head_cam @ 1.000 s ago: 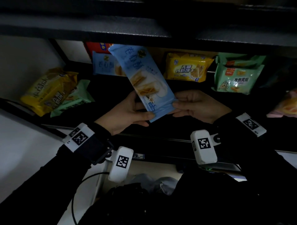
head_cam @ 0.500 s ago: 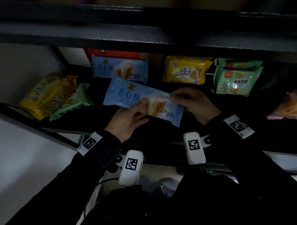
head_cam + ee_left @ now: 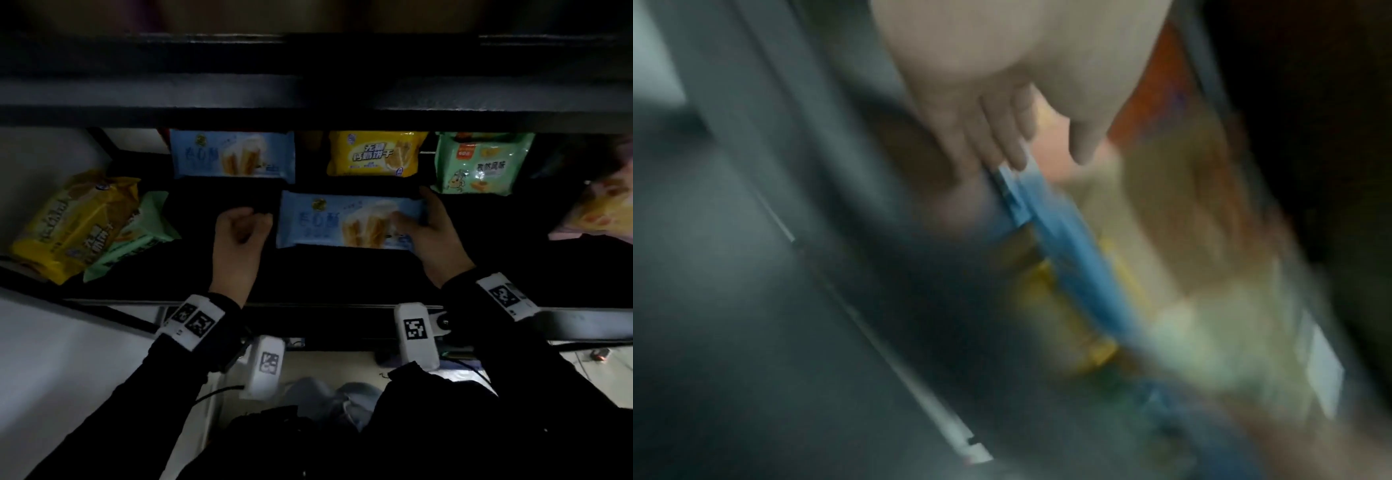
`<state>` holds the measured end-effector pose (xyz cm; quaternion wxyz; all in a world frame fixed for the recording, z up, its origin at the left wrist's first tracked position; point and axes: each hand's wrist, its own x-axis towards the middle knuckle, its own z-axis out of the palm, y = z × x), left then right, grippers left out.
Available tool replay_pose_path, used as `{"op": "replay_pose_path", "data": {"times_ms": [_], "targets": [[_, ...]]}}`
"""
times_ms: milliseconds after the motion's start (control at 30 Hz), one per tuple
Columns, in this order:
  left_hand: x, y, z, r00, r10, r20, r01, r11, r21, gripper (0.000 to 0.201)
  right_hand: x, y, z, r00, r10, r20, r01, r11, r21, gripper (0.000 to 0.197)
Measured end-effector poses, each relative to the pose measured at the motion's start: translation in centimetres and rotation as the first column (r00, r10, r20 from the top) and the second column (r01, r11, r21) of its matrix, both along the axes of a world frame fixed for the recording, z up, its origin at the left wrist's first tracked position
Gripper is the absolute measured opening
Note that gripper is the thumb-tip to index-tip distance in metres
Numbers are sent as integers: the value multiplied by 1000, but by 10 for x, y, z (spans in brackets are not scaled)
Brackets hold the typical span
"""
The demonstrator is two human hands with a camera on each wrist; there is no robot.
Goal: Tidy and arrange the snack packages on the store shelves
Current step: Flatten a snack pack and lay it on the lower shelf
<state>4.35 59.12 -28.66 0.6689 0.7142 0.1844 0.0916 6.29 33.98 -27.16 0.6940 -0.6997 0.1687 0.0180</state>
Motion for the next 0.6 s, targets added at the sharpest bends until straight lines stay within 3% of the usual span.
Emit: {"op": "replay_pose_path", "data": {"times_ms": [33,100,200,300,367,433,533,600], "targets": [[2,0,-6,997,-70,21,65,978,198,20,-3,-17,-2,999,-49,3,49,999,-2,63],[5,-1,-15,974,-227,-10,201,839,506,16,-13,-50,-6,991,-136,-4,135,988,-72,63],[9,-5,-22,936,-350,-42,271,639,720,16,-30,-89,-4,988,-146,52,155,958,-242,52],[11,-6,-22,931,-361,-50,276,609,743,16,-37,-109,-1,998,-60,36,70,828,-557,47],[9,-5,-23,930,-364,-52,276,599,751,16,-39,-109,-1,996,-92,5,61,617,-785,46],[7,-4,-23,926,-376,-40,274,596,755,16,-42,-95,3,985,-161,70,136,447,-884,40],[7,-3,-24,924,-380,-32,275,605,748,16,-47,-55,4,972,39,233,203,366,-908,28],[7,-1,-24,924,-381,-36,278,605,746,17,-47,-34,-3,948,212,237,152,353,-923,24]]}}
